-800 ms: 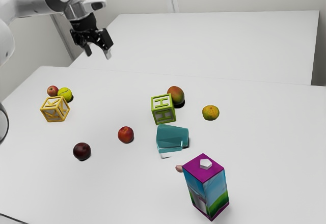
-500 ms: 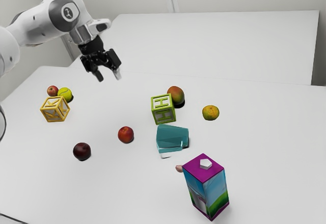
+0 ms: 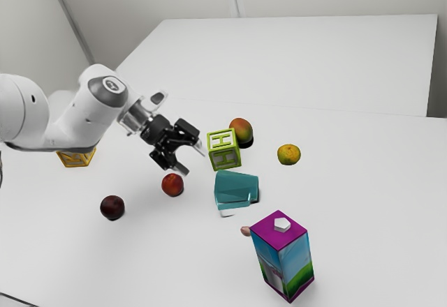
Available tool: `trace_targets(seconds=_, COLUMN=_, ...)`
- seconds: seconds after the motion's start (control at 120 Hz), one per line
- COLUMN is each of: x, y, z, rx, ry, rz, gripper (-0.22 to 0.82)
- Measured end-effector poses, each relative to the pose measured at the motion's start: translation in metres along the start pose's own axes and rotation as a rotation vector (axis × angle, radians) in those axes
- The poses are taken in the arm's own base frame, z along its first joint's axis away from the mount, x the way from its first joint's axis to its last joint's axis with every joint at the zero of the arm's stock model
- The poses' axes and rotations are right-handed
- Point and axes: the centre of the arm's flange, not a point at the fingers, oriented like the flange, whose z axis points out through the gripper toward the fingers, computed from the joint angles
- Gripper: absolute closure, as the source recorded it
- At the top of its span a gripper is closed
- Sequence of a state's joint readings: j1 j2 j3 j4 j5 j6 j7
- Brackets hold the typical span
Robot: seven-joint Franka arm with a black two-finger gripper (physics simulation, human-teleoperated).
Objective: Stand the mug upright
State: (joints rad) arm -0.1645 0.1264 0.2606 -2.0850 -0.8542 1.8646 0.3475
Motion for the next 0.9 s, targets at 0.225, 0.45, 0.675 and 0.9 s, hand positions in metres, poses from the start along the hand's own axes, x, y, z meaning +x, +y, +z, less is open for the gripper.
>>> trace_targets(seconds=0.225, x=0.015, y=-0.022, z=0.031, rx=-0.055, ry=0.016, rz=-0.016, gripper=0.01)
trace_targets(seconds=0.45, x=0.028, y=-0.03, z=0.06, rx=-0.092, ry=0.009, rz=-0.014, gripper=0.02)
trace_targets(seconds=0.675, x=0.037, y=-0.021, z=0.083, rx=-0.123, ry=0.005, rz=0.011, gripper=0.07)
trace_targets(seconds=0.9, x=0.039, y=-0.014, z=0.088, rx=-0.134, ry=0.026, rz=0.028, gripper=0.28)
